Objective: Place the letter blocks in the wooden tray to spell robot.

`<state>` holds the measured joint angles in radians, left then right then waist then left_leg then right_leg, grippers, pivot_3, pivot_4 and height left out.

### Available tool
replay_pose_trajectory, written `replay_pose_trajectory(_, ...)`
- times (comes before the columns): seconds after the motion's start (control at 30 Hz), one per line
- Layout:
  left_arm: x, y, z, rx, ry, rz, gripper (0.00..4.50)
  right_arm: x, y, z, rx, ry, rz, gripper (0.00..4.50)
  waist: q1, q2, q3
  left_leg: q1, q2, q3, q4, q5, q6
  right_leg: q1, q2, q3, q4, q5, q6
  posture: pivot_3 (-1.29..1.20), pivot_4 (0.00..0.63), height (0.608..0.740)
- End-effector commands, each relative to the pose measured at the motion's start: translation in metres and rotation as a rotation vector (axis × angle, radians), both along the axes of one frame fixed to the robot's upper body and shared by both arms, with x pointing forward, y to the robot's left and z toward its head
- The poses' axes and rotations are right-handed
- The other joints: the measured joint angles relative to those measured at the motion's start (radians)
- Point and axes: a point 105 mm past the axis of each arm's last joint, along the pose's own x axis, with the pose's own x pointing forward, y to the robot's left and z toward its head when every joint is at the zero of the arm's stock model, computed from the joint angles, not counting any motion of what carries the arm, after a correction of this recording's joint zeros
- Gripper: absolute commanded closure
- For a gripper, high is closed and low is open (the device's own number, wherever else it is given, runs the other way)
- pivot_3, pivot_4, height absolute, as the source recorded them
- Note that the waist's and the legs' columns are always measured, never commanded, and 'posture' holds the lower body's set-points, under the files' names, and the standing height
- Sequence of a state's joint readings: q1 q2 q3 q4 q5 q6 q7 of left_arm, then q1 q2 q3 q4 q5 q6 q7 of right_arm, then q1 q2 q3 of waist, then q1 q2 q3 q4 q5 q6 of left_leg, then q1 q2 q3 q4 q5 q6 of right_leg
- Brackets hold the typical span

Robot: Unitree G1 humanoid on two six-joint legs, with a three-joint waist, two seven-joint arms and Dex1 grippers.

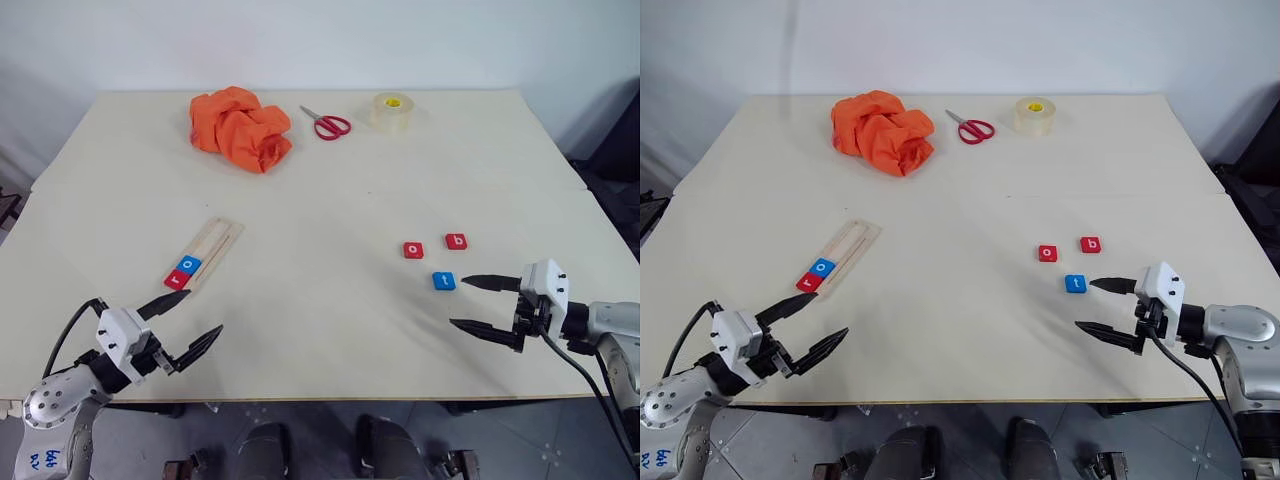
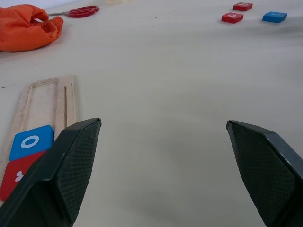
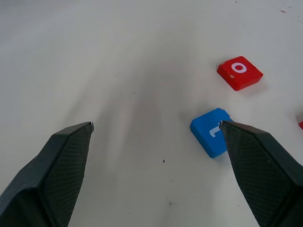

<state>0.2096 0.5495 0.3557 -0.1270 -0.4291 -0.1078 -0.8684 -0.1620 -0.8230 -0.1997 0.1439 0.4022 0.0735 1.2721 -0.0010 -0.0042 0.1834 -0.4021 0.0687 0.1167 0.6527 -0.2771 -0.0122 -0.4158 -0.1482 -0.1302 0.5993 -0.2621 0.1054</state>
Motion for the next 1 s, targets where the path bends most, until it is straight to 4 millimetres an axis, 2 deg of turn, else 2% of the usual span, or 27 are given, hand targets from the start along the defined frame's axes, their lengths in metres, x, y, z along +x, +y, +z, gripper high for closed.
replay_pose_trajectory(0.03,0.001,0.004,0.008,-0.012,-0.033,0.023,0.0,0.005,0.003,0.007,0.003,-0.041,0.007,0.03,0.0,0.0,0.0,0.0,0.0,0.0,0.0,0.0,0.0,0.0,0.0,0.0,0.0,0.0,0.0,0.0,0.15,0.74)
replay_pose_trajectory(0.2,0.005,0.003,0.01,-0.045,-0.023,0.063,0.0,0.012,0.009,0.016,0.03,-0.07,0.008,0.03,-0.002,0.0,0.0,0.0,0.0,0.001,0.0,0.0,0.0,0.0,0.0,0.001,0.001,0.0,0.0,0.0,0.15,0.74)
replay_pose_trajectory(0.33,0.0,0.01,0.009,-0.051,0.018,0.118,0.0,0.015,0.013,0.025,0.037,-0.098,0.022,0.03,-0.002,0.0,0.0,0.0,0.0,0.001,0.0,0.0,0.0,-0.001,0.0,0.001,0.001,0.0,0.0,0.0,0.15,0.74)
replay_pose_trajectory(0.57,-0.025,0.042,0.012,-0.046,0.096,0.265,0.0,0.023,0.026,0.042,0.052,-0.141,0.075,0.03,-0.004,0.0,0.0,0.0,0.0,0.002,0.0,0.0,0.0,-0.003,0.0,0.003,0.002,0.0,0.0,0.0,0.15,0.74)
replay_pose_trajectory(0.7,-0.029,0.056,0.012,-0.029,0.134,0.338,0.0,0.027,0.033,0.045,0.05,-0.152,0.11,0.03,0.0,0.0,0.0,0.0,0.0,0.002,0.001,0.0,0.0,-0.003,0.0,0.003,0.002,0.0,0.0,0.0,0.15,0.74)
replay_pose_trajectory(0.83,-0.019,0.065,0.014,-0.026,0.17,0.392,0.0,0.033,0.043,0.05,0.06,-0.166,0.149,0.03,0.0,0.0,0.0,-0.001,0.0,0.002,0.001,-0.001,0.0,-0.003,0.0,0.003,0.002,0.0,0.0,0.0,0.15,0.74)
replay_pose_trajectory(1.0,0.008,0.064,0.016,-0.041,0.225,0.401,0.0,0.036,0.051,0.051,0.061,-0.158,0.186,0.03,0.0,0.0,0.0,-0.001,0.0,0.003,0.001,-0.001,0.0,-0.004,0.0,0.003,0.004,0.0,-0.001,0.0,0.15,0.74)
